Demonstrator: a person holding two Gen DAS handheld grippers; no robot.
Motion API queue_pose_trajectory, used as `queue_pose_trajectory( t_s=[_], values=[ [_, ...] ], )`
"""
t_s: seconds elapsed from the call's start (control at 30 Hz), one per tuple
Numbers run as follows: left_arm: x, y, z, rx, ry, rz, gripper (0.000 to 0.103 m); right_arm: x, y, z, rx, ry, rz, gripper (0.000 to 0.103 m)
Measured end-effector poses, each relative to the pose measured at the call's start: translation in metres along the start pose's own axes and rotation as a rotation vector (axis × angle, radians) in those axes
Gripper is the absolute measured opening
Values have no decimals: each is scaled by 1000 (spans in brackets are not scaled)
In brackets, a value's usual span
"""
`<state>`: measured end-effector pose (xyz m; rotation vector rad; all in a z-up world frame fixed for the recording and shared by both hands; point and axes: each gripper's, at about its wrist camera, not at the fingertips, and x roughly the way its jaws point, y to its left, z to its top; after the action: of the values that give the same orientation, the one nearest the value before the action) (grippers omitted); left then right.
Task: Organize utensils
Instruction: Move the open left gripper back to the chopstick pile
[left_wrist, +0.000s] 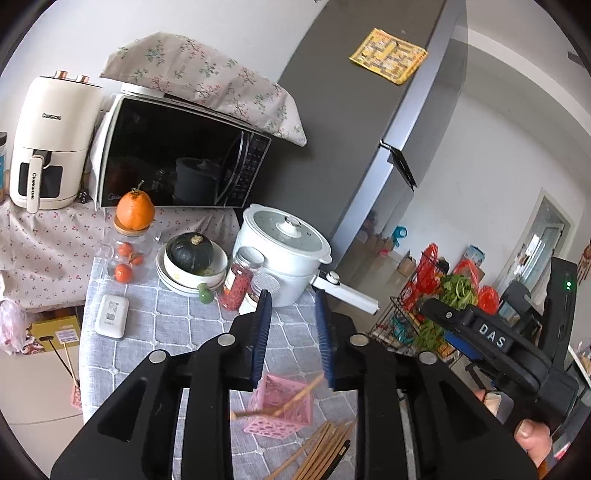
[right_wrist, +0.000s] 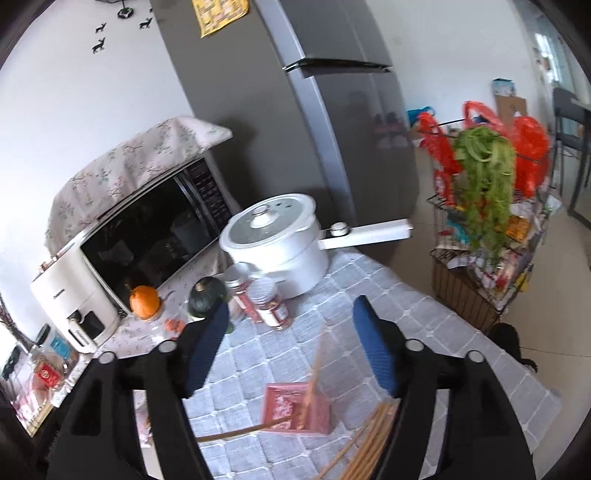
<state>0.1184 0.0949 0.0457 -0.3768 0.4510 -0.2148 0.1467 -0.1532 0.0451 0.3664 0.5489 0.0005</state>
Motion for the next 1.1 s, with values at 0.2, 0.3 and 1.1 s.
queue_pose_trajectory(
  t_s=[0.2, 0.3, 1.1],
  values=[
    [3, -20, -15, 59, 26, -17, 71, -13, -37, -26, -2, -32, -111, 93],
    [8, -39, -26, 130, 58, -36, 88, -14, -64, -46, -1, -5, -173, 95],
    [170, -146, -184, 403, 768, -143, 96, 3, -255, -176, 333, 453, -292, 96]
  ],
)
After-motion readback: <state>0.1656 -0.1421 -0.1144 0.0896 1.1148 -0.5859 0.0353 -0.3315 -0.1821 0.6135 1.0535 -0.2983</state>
